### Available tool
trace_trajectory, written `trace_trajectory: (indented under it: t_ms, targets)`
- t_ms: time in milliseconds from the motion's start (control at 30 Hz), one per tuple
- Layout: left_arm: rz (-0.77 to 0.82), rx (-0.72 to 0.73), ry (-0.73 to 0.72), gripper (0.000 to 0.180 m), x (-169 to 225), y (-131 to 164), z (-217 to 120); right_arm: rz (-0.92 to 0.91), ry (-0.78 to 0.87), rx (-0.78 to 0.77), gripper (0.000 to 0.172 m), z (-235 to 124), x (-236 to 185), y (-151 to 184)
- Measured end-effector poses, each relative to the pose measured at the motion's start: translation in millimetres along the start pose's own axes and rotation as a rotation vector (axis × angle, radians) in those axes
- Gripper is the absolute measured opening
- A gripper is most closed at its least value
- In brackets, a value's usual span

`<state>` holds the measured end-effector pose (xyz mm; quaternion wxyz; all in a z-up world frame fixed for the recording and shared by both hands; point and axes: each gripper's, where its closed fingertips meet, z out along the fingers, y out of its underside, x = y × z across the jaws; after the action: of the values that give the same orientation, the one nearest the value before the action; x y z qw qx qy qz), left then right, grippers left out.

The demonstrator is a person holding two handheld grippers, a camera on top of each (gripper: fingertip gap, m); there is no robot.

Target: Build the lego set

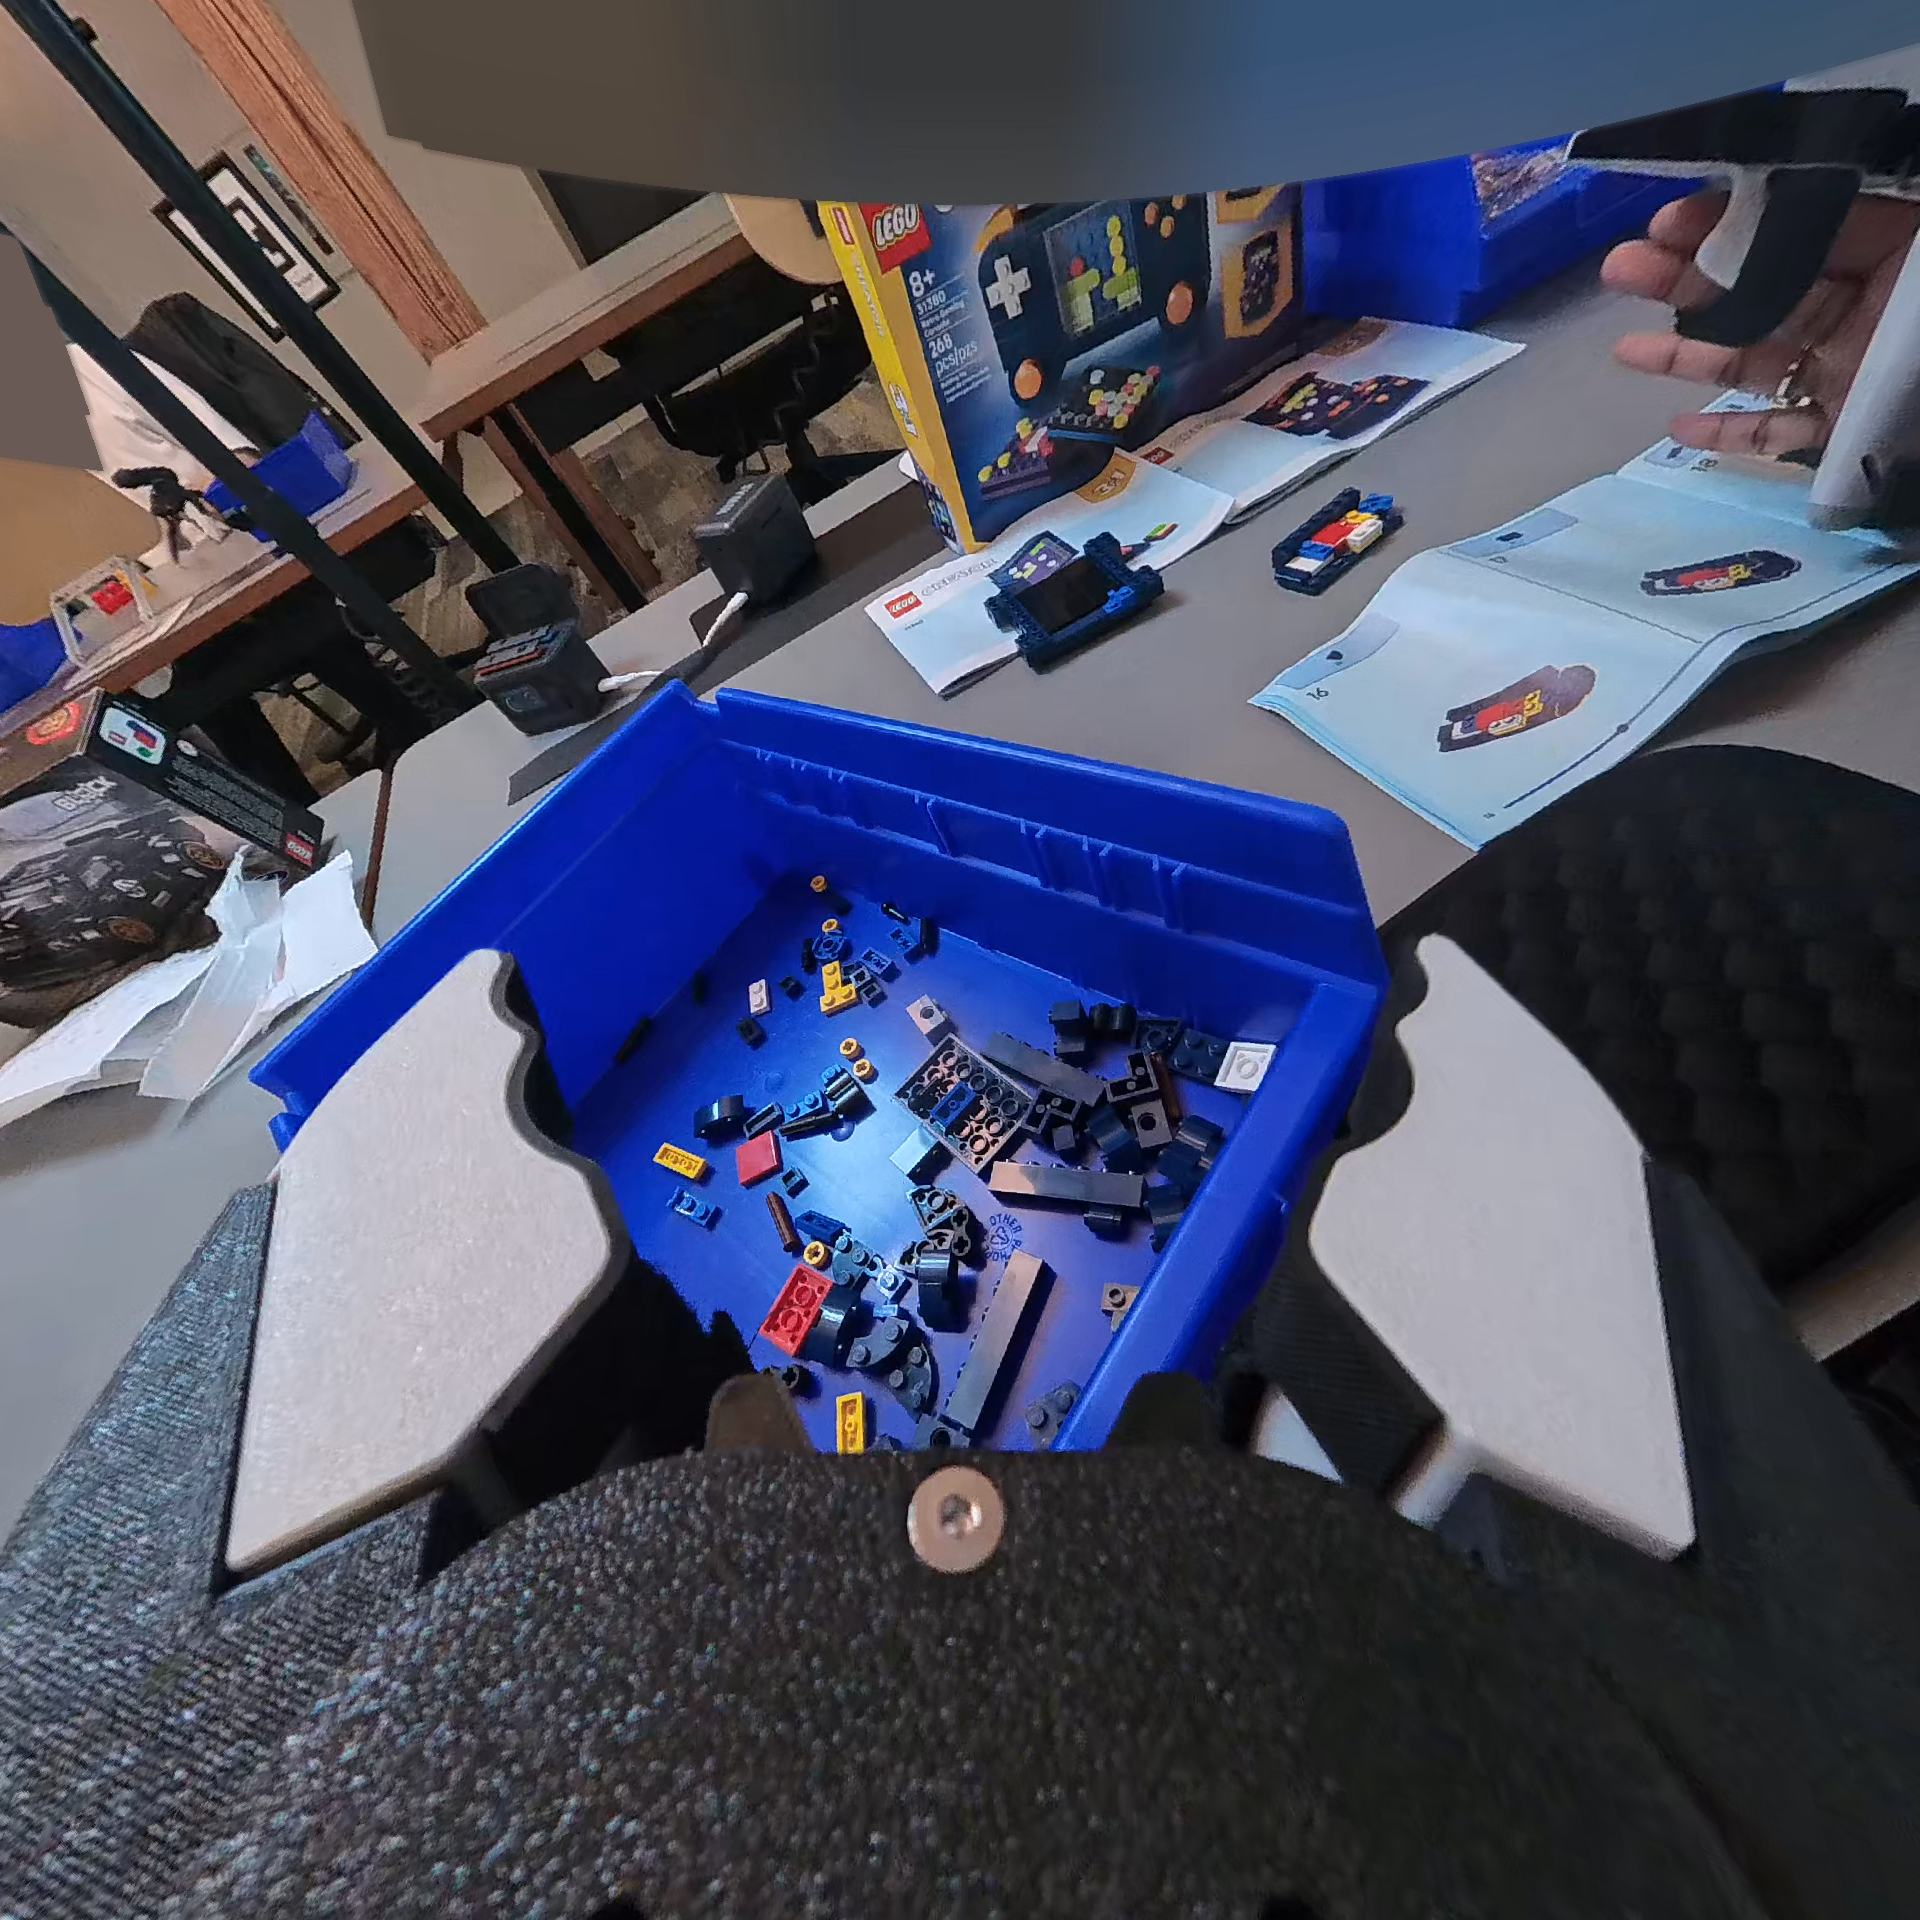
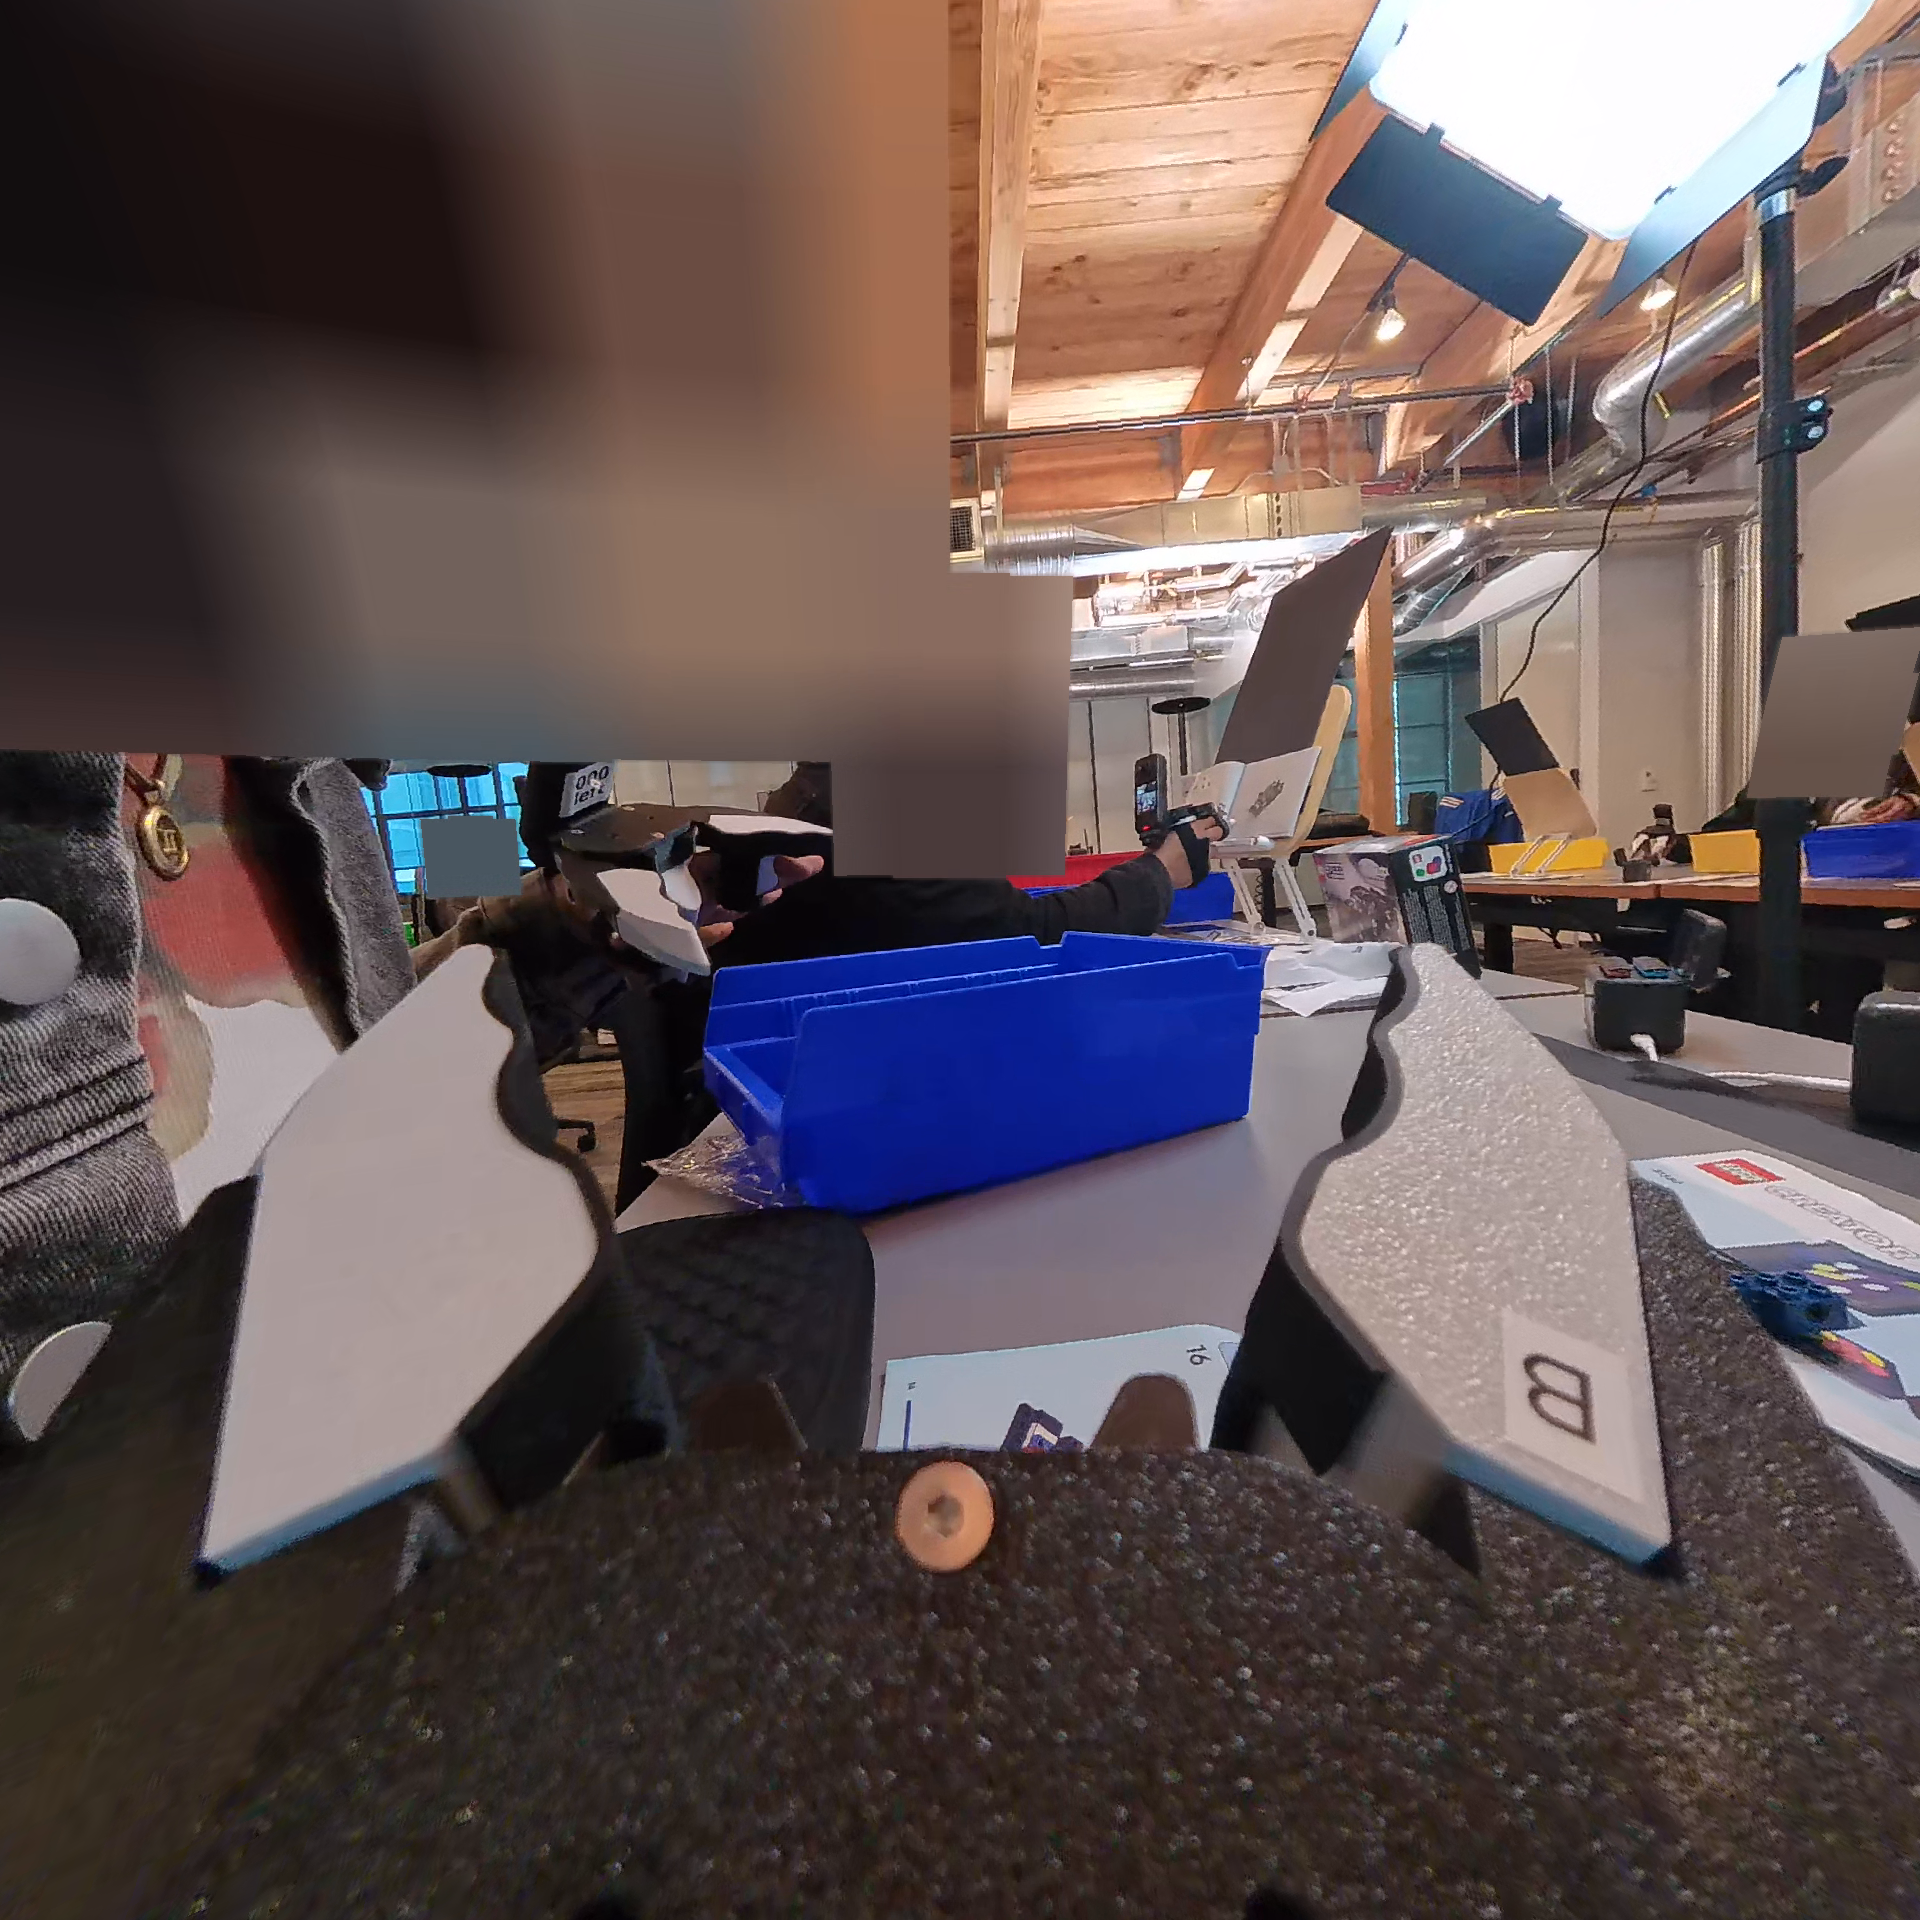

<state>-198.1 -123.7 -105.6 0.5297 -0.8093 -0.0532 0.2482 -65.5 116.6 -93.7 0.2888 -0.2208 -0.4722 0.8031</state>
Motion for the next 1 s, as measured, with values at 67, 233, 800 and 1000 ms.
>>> trace_trajectory:
  t_ms: [67,233,800,1000]
  targets:
    - [0.005,0.001,0.008,0.148,1.6,-0.2,-0.2,0.001,-0.003,-0.001,0.147,0.1,-0.3,0.3]
    - [-0.001,-0.005,0.014,0.148,3.3,1.4,-0.2,0.006,-0.003,-0.002,0.147,0.0,0.1,0.8]
    - [-0.469,0.444,0.549,0.003,85.6,-164.7,101.5,0.006,0.007,-0.026,0.147,-0.2,2.1,4.6]
    - [-0.408,0.421,1.063,0.006,231.4,-194.2,84.1,0.022,0.091,0.015,0.135,-7.4,19.1,-3.4]
